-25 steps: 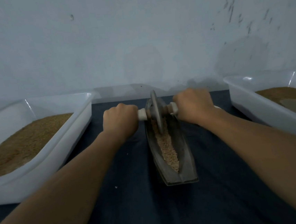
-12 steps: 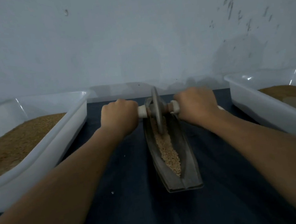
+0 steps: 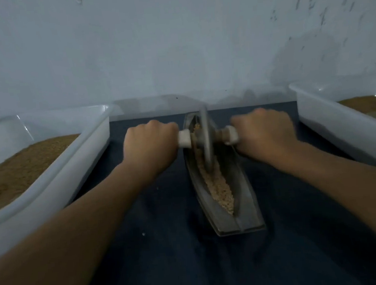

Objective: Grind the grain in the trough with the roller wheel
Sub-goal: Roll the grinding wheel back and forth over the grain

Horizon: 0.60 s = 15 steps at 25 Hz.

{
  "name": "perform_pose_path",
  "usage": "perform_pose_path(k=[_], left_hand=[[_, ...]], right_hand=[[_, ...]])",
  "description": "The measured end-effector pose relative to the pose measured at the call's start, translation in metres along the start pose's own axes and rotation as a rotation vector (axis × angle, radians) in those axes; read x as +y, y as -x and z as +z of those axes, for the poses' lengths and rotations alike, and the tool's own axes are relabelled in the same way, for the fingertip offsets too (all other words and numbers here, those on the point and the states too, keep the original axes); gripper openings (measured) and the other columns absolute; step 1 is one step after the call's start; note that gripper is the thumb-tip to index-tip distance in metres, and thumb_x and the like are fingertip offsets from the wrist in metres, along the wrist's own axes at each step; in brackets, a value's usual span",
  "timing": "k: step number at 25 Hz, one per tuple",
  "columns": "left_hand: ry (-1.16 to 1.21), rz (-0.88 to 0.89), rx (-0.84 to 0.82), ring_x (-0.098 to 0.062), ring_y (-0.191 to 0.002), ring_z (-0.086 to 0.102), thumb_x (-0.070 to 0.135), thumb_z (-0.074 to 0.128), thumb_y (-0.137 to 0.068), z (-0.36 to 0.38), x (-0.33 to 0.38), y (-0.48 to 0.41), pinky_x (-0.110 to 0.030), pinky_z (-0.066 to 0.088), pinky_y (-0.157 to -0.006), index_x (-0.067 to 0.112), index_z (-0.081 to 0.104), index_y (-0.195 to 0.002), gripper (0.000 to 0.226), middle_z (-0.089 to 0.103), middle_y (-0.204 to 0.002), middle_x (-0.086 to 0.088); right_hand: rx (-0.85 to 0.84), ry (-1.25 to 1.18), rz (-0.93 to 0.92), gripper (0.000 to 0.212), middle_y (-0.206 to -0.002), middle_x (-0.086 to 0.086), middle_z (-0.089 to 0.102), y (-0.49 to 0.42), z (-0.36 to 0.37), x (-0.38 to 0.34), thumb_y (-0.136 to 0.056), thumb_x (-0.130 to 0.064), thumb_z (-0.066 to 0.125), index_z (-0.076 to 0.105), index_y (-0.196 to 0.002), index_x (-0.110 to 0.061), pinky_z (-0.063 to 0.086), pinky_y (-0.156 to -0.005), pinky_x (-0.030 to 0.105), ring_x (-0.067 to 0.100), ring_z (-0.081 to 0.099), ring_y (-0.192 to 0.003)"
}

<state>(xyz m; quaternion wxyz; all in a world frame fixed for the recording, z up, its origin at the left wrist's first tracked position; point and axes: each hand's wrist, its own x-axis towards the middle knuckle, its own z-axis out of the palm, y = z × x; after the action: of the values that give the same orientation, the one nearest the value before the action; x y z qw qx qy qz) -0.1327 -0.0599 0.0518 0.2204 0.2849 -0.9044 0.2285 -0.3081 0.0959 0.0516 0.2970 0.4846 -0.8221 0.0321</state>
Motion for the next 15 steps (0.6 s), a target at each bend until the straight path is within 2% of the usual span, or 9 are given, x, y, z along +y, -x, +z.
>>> perform_pose_path(k=[2,3,5,7,9,10,11,13,15], left_hand=[[0.09,-0.121,-0.127,-0.024,-0.067,0.053,0.032,0.061,-0.09,0.003,-0.002,-0.017,-0.035,0.037,-0.059,0.021,0.061,-0.093,0.011,0.055,-0.078,0.0],[0.123,-0.145,-0.176,-0.024,-0.071,0.055,0.033,0.061,-0.09,0.004,-0.002,-0.019,-0.035,0.039,-0.062,0.022,0.062,-0.096,0.013,0.057,-0.082,0.0],[0.112,-0.091,-0.111,-0.02,-0.059,0.045,0.032,0.063,-0.086,-0.001,-0.002,-0.003,-0.033,0.035,-0.055,0.023,0.06,-0.089,0.01,0.046,-0.071,0.003],[0.058,0.046,0.087,-0.013,-0.043,0.017,0.028,0.072,-0.07,-0.003,-0.002,0.028,-0.025,0.018,-0.044,0.025,0.043,-0.07,0.028,0.021,-0.057,0.009],[0.034,0.151,0.248,-0.01,-0.046,-0.003,0.025,0.075,-0.052,-0.011,-0.008,0.04,-0.018,0.004,-0.048,0.029,0.029,-0.066,0.048,0.004,-0.057,0.011],[0.035,0.162,0.254,-0.01,-0.047,-0.005,0.025,0.075,-0.05,-0.011,-0.009,0.036,-0.017,0.004,-0.049,0.028,0.028,-0.066,0.05,0.002,-0.058,0.011],[0.018,0.138,0.21,-0.01,-0.046,-0.003,0.025,0.076,-0.052,-0.008,-0.008,0.03,-0.017,0.005,-0.048,0.028,0.03,-0.065,0.048,0.004,-0.057,0.01],[-0.002,0.052,0.055,-0.015,-0.043,0.018,0.026,0.071,-0.071,0.003,-0.003,0.005,-0.023,0.017,-0.045,0.024,0.044,-0.069,0.027,0.023,-0.057,0.006],[0.064,-0.077,-0.078,-0.021,-0.058,0.044,0.028,0.061,-0.087,0.009,-0.003,-0.017,-0.032,0.034,-0.055,0.022,0.056,-0.085,0.008,0.047,-0.07,0.002]], right_hand=[[-0.098,-0.02,0.019,0.012,-0.088,0.002,0.066,-0.035,-0.007,-0.009,-0.09,-0.039,0.064,0.066,-0.092,-0.027,0.044,-0.062,0.03,0.026,0.062,-0.077],[-0.142,-0.018,0.022,0.013,-0.094,0.004,0.068,-0.042,-0.01,-0.01,-0.092,-0.038,0.063,0.067,-0.094,-0.026,0.048,-0.067,0.032,0.028,0.065,-0.085],[-0.152,-0.023,-0.01,0.013,-0.085,-0.001,0.063,-0.024,-0.015,-0.005,-0.089,-0.035,0.064,0.057,-0.081,-0.028,0.048,-0.062,0.032,0.024,0.06,-0.075],[0.0,-0.016,-0.07,0.025,-0.064,-0.011,0.044,0.019,-0.013,0.001,-0.075,-0.033,0.066,0.043,-0.067,-0.029,0.027,-0.045,0.023,0.011,0.036,-0.051],[0.166,-0.011,-0.105,0.025,-0.055,-0.014,0.021,0.047,-0.015,0.009,-0.058,-0.035,0.065,0.041,-0.059,-0.029,0.005,-0.048,0.016,0.001,0.009,-0.049],[0.182,0.001,-0.093,0.025,-0.055,-0.014,0.016,0.046,-0.013,0.012,-0.055,-0.036,0.065,0.042,-0.057,-0.029,0.002,-0.049,0.015,-0.001,0.004,-0.05],[0.163,0.027,-0.061,0.026,-0.054,-0.014,0.018,0.041,-0.009,0.01,-0.058,-0.037,0.068,0.043,-0.058,-0.028,0.004,-0.049,0.016,0.0,0.006,-0.049],[0.023,0.003,0.01,0.025,-0.06,-0.011,0.038,0.013,-0.003,0.001,-0.076,-0.037,0.07,0.048,-0.067,-0.029,0.02,-0.047,0.021,0.01,0.031,-0.047],[-0.069,-0.029,0.028,0.013,-0.081,0.0,0.061,-0.025,-0.002,-0.009,-0.089,-0.037,0.066,0.061,-0.085,-0.027,0.039,-0.057,0.029,0.024,0.058,-0.07]])
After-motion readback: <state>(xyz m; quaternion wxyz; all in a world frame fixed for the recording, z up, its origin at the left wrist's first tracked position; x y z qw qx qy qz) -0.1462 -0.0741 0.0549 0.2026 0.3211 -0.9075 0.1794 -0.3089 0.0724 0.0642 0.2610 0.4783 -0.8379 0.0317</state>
